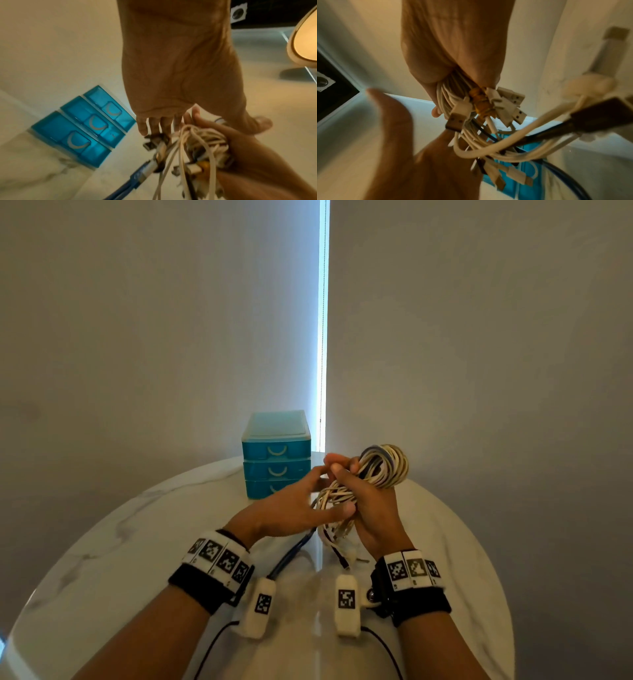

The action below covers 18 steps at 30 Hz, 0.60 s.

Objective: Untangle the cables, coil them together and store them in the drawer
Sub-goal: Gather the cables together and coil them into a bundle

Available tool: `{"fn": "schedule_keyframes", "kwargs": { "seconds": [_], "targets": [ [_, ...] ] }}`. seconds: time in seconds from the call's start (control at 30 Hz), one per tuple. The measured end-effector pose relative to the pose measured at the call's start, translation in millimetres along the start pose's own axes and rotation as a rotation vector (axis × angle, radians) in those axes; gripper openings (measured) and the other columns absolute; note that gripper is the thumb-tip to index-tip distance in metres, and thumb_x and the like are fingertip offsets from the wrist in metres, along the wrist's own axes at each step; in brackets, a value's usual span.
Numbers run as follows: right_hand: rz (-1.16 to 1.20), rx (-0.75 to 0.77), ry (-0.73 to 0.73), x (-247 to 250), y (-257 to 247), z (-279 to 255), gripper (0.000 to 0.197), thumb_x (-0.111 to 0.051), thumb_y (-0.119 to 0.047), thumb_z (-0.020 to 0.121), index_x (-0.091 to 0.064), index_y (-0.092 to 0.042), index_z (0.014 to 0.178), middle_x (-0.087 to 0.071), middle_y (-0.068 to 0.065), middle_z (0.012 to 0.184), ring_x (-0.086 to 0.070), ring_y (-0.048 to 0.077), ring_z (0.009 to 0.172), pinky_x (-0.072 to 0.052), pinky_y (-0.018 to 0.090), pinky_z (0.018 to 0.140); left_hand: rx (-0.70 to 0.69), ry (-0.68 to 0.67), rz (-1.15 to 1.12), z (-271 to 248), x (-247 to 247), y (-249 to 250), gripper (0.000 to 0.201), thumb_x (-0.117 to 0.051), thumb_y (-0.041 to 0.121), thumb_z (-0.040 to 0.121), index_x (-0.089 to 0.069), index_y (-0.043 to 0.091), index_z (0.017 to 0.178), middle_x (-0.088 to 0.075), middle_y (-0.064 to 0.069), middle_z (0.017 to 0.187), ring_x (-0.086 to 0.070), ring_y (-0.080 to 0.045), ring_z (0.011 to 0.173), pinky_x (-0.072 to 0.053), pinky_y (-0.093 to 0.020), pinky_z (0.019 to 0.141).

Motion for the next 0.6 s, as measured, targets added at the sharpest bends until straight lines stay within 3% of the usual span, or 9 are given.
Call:
{"fn": "schedule_keyframes", "kwargs": {
  "seconds": [0.07, 0.17, 0.23, 0.33, 0.43, 0.47, 0.53, 0.6],
  "targets": [
    [0.058, -0.013, 0.005, -1, 1, 0, 0.017, -0.074, -0.002, 0.095, -0.08, -0.011, 0.108, -0.078, 0.017, 0.121, -0.076, 0.03, 0.116, -0.063, 0.048, 0.093, 0.031, -0.091, -0.012, 7, -3, -2, 0.104, -0.079, 0.071, 0.08, -0.015, 0.048, 0.158, -0.063, 0.005, 0.145, -0.069, -0.011, 0.122, -0.057, -0.038, 0.106],
    [0.106, -0.014, -0.023, 4, -5, 0, 0.034, -0.072, 0.0, 0.095, -0.084, -0.028, 0.081, -0.077, 0.018, 0.125, -0.074, 0.031, 0.122, -0.063, 0.041, 0.09, 0.029, -0.14, 0.009, 4, 2, -6, 0.06, -0.066, 0.063, 0.095, -0.055, 0.027, 0.142, -0.075, 0.004, 0.116, -0.074, -0.009, 0.098, -0.06, -0.035, 0.097],
    [0.077, -0.02, -0.051, 6, -7, 0, 0.035, -0.072, -0.002, 0.097, -0.084, -0.03, 0.081, -0.077, 0.015, 0.126, -0.073, 0.031, 0.123, -0.062, 0.045, 0.095, 0.007, -0.148, 0.048, 0, 8, -6, 0.04, -0.058, 0.055, 0.103, -0.071, 0.022, 0.122, -0.075, 0.003, 0.1, -0.069, -0.012, 0.086, -0.058, -0.028, 0.087],
    [-0.153, 0.032, -0.037, 10, -5, 2, 0.02, -0.074, -0.009, 0.099, -0.085, -0.026, 0.097, -0.081, 0.007, 0.117, -0.077, 0.025, 0.113, -0.062, 0.05, 0.098, 0.017, -0.146, 0.085, -5, 16, -3, 0.038, -0.055, 0.05, 0.105, -0.073, 0.018, 0.115, -0.074, 0.002, 0.092, -0.069, -0.01, 0.081, -0.055, -0.024, 0.081],
    [-0.332, 0.08, 0.069, 13, -3, 4, 0.015, -0.076, -0.016, 0.099, -0.084, -0.024, 0.108, -0.082, 0.002, 0.109, -0.078, 0.029, 0.101, -0.065, 0.055, 0.091, 0.051, -0.093, 0.062, -9, 23, -4, 0.037, -0.058, 0.052, 0.105, -0.069, 0.016, 0.11, -0.07, 0.0, 0.09, -0.064, -0.012, 0.079, -0.054, -0.026, 0.079],
    [-0.344, 0.074, 0.123, 14, 0, 5, 0.016, -0.075, -0.015, 0.098, -0.084, -0.025, 0.107, -0.083, 0.0, 0.106, -0.078, 0.03, 0.098, -0.065, 0.053, 0.085, 0.061, -0.091, 0.013, -11, 22, -5, 0.037, -0.059, 0.052, 0.105, -0.066, 0.016, 0.111, -0.068, -0.001, 0.09, -0.062, -0.014, 0.078, -0.054, -0.029, 0.078],
    [-0.37, 0.093, 0.224, 16, 4, 7, 0.023, -0.073, -0.009, 0.098, -0.085, -0.027, 0.105, -0.083, -0.006, 0.105, -0.078, 0.02, 0.092, -0.064, 0.04, 0.076, 0.092, -0.097, -0.124, -14, 15, -7, 0.035, -0.06, 0.051, 0.105, -0.06, 0.022, 0.124, -0.066, -0.003, 0.093, -0.061, -0.015, 0.078, -0.055, -0.03, 0.074],
    [-0.427, 0.157, 0.276, 19, 7, 8, 0.027, -0.068, -0.003, 0.099, -0.083, -0.024, 0.108, -0.083, -0.007, 0.106, -0.078, 0.011, 0.092, -0.063, 0.033, 0.078, 0.094, -0.069, -0.195, -14, 9, -6, 0.037, -0.058, 0.049, 0.106, -0.051, 0.033, 0.138, -0.065, -0.003, 0.097, -0.06, -0.014, 0.081, -0.055, -0.026, 0.073]
  ]
}}
Point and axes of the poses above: each hand's wrist, its own z-axis towards the middle knuckle, its own x-axis out of the back of the hand, y = z × x, the point moved 3 cm from there along z, towards the middle knuckle
